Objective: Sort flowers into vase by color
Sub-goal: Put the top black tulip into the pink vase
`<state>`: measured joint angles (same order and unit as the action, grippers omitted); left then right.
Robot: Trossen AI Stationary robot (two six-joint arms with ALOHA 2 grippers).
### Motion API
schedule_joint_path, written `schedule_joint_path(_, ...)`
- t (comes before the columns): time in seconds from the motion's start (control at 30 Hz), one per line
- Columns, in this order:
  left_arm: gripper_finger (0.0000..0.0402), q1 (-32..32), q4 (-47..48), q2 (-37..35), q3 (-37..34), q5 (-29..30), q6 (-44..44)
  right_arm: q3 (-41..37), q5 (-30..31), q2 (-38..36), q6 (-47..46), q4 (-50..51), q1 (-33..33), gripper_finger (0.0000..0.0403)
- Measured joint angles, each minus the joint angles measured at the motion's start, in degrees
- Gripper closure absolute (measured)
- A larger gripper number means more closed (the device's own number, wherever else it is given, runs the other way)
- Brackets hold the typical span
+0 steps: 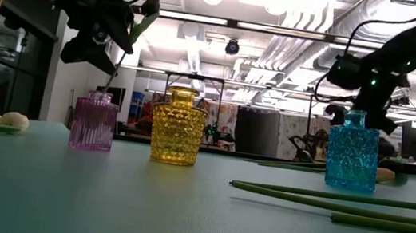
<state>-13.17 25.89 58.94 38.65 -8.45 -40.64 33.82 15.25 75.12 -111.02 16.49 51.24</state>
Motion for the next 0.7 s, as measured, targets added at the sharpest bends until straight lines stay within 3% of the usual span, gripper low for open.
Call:
schedule_joint_path(0.3, 0.0151, 0.00, 0.02, 0.00, 0.00, 0.02, -2.83, 0.00, -4.05, 6.55, -2.49, -2.68, 2.43, 0.0184)
schedule_joint_path(0.4, 0.0151, 0.00, 0.01, -0.01, 0.00, 0.04, -4.08, 0.02, -4.15, 7.08, -2.48, -3.08, 2.43, 0.0201)
schedule_joint_path(0.5, 0.0151, 0.00, 0.00, -0.01, 0.00, 0.07, -4.27, 0.01, -4.42, 7.06, -2.22, -3.10, 2.41, 0.0247)
schedule_joint_path(0.7, 0.0151, 0.00, -0.02, -0.02, 0.00, 0.07, -2.79, 0.24, -4.06, 5.26, 0.34, -4.10, 2.36, 0.0384)
